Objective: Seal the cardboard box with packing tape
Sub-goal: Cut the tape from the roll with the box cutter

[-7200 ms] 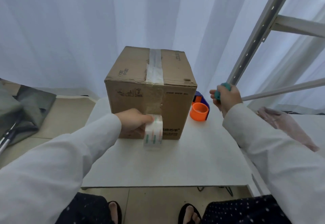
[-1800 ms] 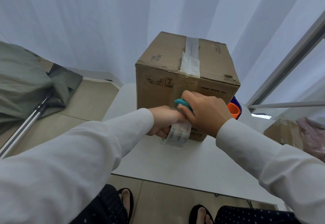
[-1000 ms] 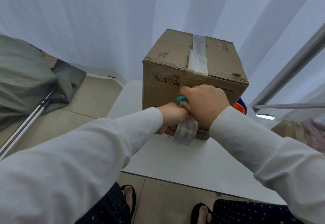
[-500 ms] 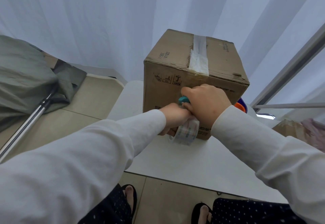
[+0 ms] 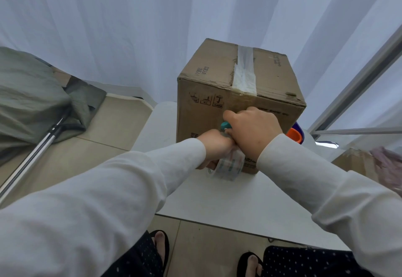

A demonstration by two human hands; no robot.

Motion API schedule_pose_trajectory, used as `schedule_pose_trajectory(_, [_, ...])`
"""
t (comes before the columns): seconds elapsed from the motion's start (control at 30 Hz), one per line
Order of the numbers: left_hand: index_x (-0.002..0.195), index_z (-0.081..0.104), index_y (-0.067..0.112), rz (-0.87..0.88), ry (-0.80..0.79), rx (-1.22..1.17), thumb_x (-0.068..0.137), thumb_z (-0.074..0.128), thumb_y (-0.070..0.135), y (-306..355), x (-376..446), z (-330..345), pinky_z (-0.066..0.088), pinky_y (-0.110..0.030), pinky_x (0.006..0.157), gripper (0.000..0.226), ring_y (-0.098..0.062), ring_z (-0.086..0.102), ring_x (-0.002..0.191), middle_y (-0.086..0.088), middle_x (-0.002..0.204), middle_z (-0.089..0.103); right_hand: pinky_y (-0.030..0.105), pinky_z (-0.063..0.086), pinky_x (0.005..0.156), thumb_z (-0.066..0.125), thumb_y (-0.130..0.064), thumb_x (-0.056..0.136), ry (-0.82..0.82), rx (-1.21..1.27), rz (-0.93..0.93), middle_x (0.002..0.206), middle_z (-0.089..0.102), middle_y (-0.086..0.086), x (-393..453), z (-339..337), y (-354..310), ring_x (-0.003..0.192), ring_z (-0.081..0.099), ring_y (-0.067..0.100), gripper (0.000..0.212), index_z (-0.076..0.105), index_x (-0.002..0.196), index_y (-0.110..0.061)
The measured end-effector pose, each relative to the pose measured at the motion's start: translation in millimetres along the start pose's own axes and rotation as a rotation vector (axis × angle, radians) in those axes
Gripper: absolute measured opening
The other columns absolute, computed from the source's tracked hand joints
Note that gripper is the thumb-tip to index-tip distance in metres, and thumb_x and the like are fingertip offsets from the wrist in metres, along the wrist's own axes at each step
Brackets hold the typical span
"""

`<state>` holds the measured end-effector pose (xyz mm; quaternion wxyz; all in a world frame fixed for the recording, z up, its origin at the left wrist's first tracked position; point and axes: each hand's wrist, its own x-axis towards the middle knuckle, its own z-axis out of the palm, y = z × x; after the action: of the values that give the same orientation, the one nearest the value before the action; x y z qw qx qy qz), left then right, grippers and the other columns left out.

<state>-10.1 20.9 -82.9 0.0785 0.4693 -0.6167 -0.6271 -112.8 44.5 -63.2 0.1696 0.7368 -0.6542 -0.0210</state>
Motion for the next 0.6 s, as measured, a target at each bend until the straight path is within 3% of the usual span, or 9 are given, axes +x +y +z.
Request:
schedule_pose_trajectory(0.13, [0.099, 0.056, 0.007, 0.016, 0.019, 0.020, 0.090, 0.047, 0.022, -0.4, 0.5, 0.7, 0.050, -0.031, 0.069, 0.019, -0.024, 0.056, 0.074, -0.010, 0.084, 0.058, 0.031, 0.035, 0.058, 0.050, -0.025, 0.093, 0.005, -0.004, 0.021, 0.101, 0.066, 0.006, -2.9, -0.3, 1.3, 0.094, 0.053, 0.025, 0.027, 0.044, 0.119, -0.019])
schedule_pose_trajectory(0.27, [0.098, 0.057, 0.003, 0.029, 0.035, 0.105, 0.093, 0.042, 0.020, -0.9, 1.7, 0.9, 0.050, -0.043, 0.093, 0.024, -0.036, 0.060, 0.100, -0.020, 0.103, 0.064, 0.032, 0.033, 0.058, 0.048, -0.023, 0.094, 0.011, -0.032, 0.013, 0.100, 0.065, 0.006, -0.7, 0.0, -3.4, 0.093, 0.055, 0.026, 0.025, 0.043, 0.118, -0.017])
schedule_pose_trajectory(0.37, [0.114, 0.055, -0.001, 0.027, 0.036, 0.116, 0.093, 0.042, 0.019, -0.7, 3.5, 0.1, 0.049, -0.047, 0.095, 0.032, -0.038, 0.059, 0.109, -0.024, 0.119, 0.061, 0.031, 0.033, 0.057, 0.049, -0.022, 0.093, 0.001, -0.051, 0.002, 0.097, 0.065, 0.005, 2.9, 2.0, -3.5, 0.087, 0.059, 0.027, 0.026, 0.043, 0.119, -0.018])
schedule_pose_trajectory(0.47, [0.113, 0.055, -0.001, 0.036, 0.032, 0.149, 0.094, 0.040, 0.020, -0.8, 4.2, 1.4, 0.048, -0.048, 0.096, 0.032, -0.038, 0.059, 0.107, -0.024, 0.118, 0.061, 0.031, 0.033, 0.056, 0.049, -0.023, 0.093, 0.001, -0.049, 0.015, 0.096, 0.066, 0.005, 2.4, 2.3, -2.2, 0.087, 0.060, 0.027, 0.027, 0.042, 0.119, -0.018])
schedule_pose_trajectory(0.57, [0.099, 0.057, 0.001, 0.032, 0.054, 0.142, 0.093, 0.040, 0.022, -2.1, 6.5, 0.9, 0.048, -0.044, 0.092, 0.027, -0.032, 0.061, 0.089, -0.021, 0.103, 0.064, 0.031, 0.032, 0.056, 0.049, -0.023, 0.093, 0.011, -0.026, 0.024, 0.097, 0.066, 0.006, -1.0, 2.4, -1.2, 0.089, 0.058, 0.028, 0.027, 0.042, 0.119, -0.018])
schedule_pose_trajectory(0.6, [0.102, 0.057, 0.001, 0.024, 0.054, 0.119, 0.093, 0.042, 0.023, -2.5, 6.7, 1.1, 0.048, -0.044, 0.093, 0.029, -0.032, 0.060, 0.089, -0.022, 0.107, 0.064, 0.031, 0.032, 0.056, 0.050, -0.023, 0.093, 0.013, -0.015, 0.024, 0.097, 0.065, 0.006, -1.9, 2.9, -0.5, 0.089, 0.058, 0.028, 0.028, 0.042, 0.119, -0.018])
